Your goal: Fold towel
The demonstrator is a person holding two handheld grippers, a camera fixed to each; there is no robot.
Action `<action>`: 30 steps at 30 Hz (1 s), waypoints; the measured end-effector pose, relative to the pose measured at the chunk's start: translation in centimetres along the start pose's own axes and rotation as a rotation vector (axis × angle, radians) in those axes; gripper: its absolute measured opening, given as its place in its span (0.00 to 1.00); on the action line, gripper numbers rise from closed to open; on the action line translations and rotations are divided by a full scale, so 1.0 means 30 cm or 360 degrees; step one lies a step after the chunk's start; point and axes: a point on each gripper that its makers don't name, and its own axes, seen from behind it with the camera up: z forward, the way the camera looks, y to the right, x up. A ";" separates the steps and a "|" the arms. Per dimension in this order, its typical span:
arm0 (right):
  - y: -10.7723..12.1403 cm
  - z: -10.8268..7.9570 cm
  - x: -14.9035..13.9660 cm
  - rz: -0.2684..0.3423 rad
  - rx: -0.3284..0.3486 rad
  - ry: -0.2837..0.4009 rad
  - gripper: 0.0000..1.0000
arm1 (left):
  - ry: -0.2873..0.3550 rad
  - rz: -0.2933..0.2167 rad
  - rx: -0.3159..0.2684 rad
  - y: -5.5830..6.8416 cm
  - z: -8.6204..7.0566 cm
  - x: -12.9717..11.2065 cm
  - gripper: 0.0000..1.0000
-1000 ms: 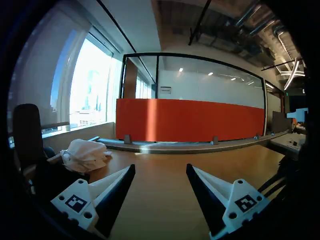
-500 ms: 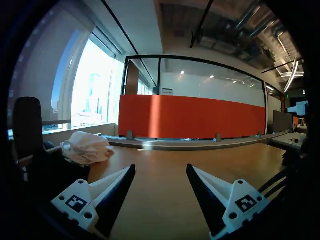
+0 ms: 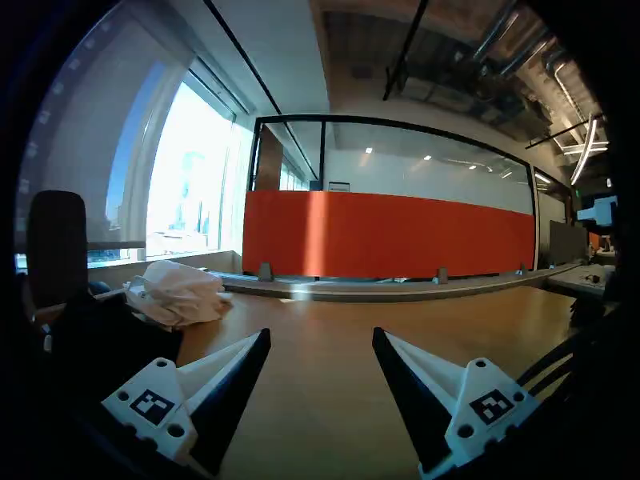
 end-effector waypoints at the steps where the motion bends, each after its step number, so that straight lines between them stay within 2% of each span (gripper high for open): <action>1: 0.000 0.001 0.002 -0.0002 0.0001 0.0003 0.92 | 0.0001 0.0002 0.0000 0.000 -0.001 -0.001 0.94; 12: -0.003 0.012 0.003 0.0004 0.0014 0.0010 0.92 | -0.0011 0.0006 0.0022 -0.012 -0.003 -0.018 0.94; 21: -0.001 0.012 -0.005 0.0008 0.0020 0.0009 0.92 | -0.0018 0.0072 0.0035 -0.004 -0.004 -0.030 0.94; 30: 0.022 0.013 -0.001 0.0032 0.0009 0.0031 0.92 | -0.0020 0.0082 0.0037 0.000 -0.003 -0.031 0.95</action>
